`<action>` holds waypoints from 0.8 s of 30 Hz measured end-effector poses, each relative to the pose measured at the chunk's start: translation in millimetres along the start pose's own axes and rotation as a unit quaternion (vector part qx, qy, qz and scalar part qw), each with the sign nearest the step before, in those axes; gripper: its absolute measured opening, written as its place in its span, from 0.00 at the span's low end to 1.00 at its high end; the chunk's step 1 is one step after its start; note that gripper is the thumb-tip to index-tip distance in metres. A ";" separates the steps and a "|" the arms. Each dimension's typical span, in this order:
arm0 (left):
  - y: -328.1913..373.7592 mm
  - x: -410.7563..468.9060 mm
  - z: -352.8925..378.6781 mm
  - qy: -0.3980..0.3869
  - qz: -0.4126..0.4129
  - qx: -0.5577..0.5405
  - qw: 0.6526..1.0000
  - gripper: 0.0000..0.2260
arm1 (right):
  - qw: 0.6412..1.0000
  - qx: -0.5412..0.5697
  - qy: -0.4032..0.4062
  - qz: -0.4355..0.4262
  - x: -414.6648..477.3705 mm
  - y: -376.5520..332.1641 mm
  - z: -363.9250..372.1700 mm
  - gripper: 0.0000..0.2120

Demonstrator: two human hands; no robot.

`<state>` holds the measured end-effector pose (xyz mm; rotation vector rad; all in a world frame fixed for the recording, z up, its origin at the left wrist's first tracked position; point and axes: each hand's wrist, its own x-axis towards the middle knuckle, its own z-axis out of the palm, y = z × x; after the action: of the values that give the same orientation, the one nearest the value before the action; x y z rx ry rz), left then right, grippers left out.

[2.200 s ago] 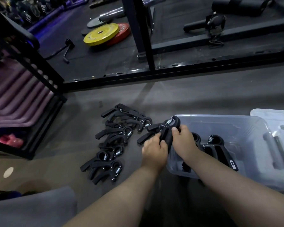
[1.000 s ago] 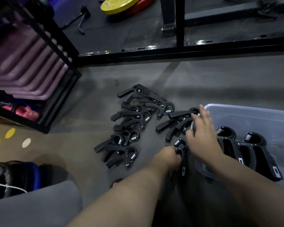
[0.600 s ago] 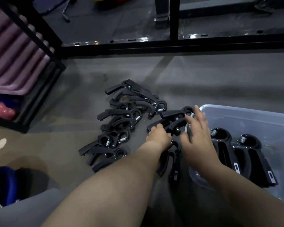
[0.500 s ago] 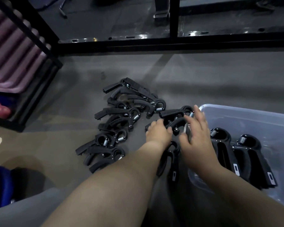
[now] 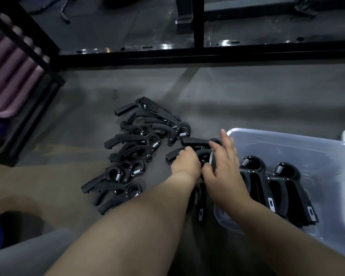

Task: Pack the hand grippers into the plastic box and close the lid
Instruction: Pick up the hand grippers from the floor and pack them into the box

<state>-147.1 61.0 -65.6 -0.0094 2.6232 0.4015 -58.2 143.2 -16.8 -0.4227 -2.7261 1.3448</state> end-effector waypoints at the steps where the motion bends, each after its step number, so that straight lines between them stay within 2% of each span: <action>1: -4.4 -3.4 -5.3 0.011 0.009 0.007 1.000 0.13 | 1.000 -0.011 -0.013 0.000 0.5 -0.3 -1.3 0.25; 3: -11.8 -10.9 -20.2 0.049 0.029 0.013 0.998 0.12 | 0.999 -0.028 -0.044 0.002 0.8 -1.6 -4.9 0.27; 5: -13.5 -18.2 -39.7 0.092 0.023 -0.032 0.995 0.12 | 0.996 -0.038 -0.078 -0.005 0.2 -1.6 -11.2 0.26; 9: -3.4 -42.4 -87.7 0.161 -0.050 -0.167 0.971 0.14 | 0.991 -0.019 -0.134 0.000 -0.3 -10.2 -38.4 0.22; 12: 6.2 -60.2 -118.0 0.212 -0.078 -0.295 0.929 0.16 | 0.996 -0.001 -0.083 0.021 -2.7 -22.6 -67.6 0.20; 14: 16.0 -75.6 -134.3 0.217 -0.104 -0.359 0.902 0.22 | 0.998 0.021 -0.029 0.047 -8.5 -29.6 -86.6 0.19; 16: 23.6 -88.2 -141.6 0.177 -0.097 -0.421 0.884 0.28 | 0.992 0.086 -0.016 0.090 -16.9 -37.3 -101.0 0.16; 18: 34.5 -112.4 -142.8 0.100 -0.066 -0.489 0.864 0.23 | 0.974 0.185 -0.018 0.131 -24.2 -45.8 -108.6 0.13; 22: 55.2 -161.8 -136.4 0.002 0.023 -0.470 0.882 0.22 | 0.901 0.390 -0.048 0.182 -34.8 -58.9 -117.7 0.11; 24: 63.1 -177.7 -129.4 -0.023 0.052 -0.463 0.885 0.22 | 0.884 0.424 -0.045 0.189 -42.0 -62.0 -125.2 0.10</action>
<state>-54.9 73.2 143.4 -0.1684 2.1363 1.6170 -7.9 191.9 111.2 -0.8152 -1.8434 2.4916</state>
